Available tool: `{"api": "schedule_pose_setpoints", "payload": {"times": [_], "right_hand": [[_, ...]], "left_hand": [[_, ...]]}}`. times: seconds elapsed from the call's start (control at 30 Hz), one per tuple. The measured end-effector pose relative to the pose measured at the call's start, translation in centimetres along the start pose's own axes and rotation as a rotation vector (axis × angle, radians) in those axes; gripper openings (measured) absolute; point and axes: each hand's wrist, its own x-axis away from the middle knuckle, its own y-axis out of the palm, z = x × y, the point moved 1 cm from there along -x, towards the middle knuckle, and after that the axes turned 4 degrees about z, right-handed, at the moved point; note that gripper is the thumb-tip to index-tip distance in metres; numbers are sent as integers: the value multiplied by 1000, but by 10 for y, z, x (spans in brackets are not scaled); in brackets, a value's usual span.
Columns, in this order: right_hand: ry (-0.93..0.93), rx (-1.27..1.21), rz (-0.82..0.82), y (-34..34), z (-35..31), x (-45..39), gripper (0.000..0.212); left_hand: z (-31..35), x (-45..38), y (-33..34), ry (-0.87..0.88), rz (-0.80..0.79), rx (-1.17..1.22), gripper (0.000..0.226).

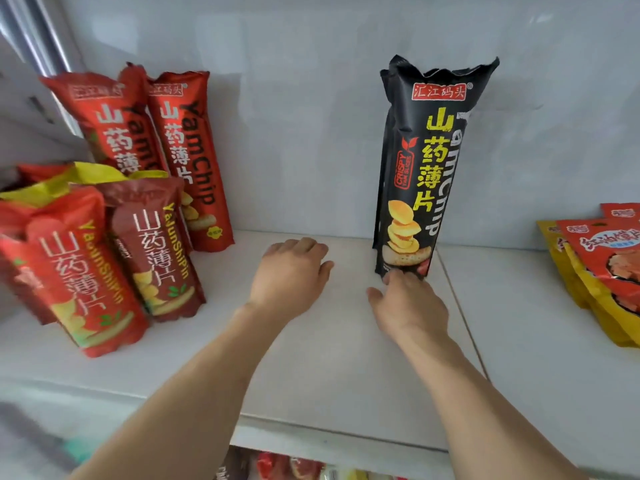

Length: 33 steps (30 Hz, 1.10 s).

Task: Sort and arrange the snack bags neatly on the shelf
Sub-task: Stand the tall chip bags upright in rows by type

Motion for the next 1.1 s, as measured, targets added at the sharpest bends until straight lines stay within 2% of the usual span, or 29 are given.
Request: {"api": "schedule_pose_setpoints", "payload": {"times": [0.1,0.23,0.37,0.63,0.8,0.93,1.1], "right_hand": [[-162,43,52,0,-24,8,38],[-311,27,102,-10,-60,9,36],[-382,-41,117,-32,-103,1,37],[-475,-170,165,-59,-189,-15,41],[-502,-294,144,-58,-226,-36,44],[-460,-477,55,-43,-244,-66,49],[-366,-820,-72,-26,-264,-110,69]], "left_hand": [[-15,8,-21,48,-29,-131,16],[-29,-7,-61,94,-10,-203,20],[-50,-32,-118,103,54,-301,26],[-117,-73,-204,94,-13,-448,40],[-160,-92,-218,-20,-84,-360,43],[-205,-107,-224,-174,-70,-216,60],[-259,-120,-226,-449,-49,-81,86]]}}
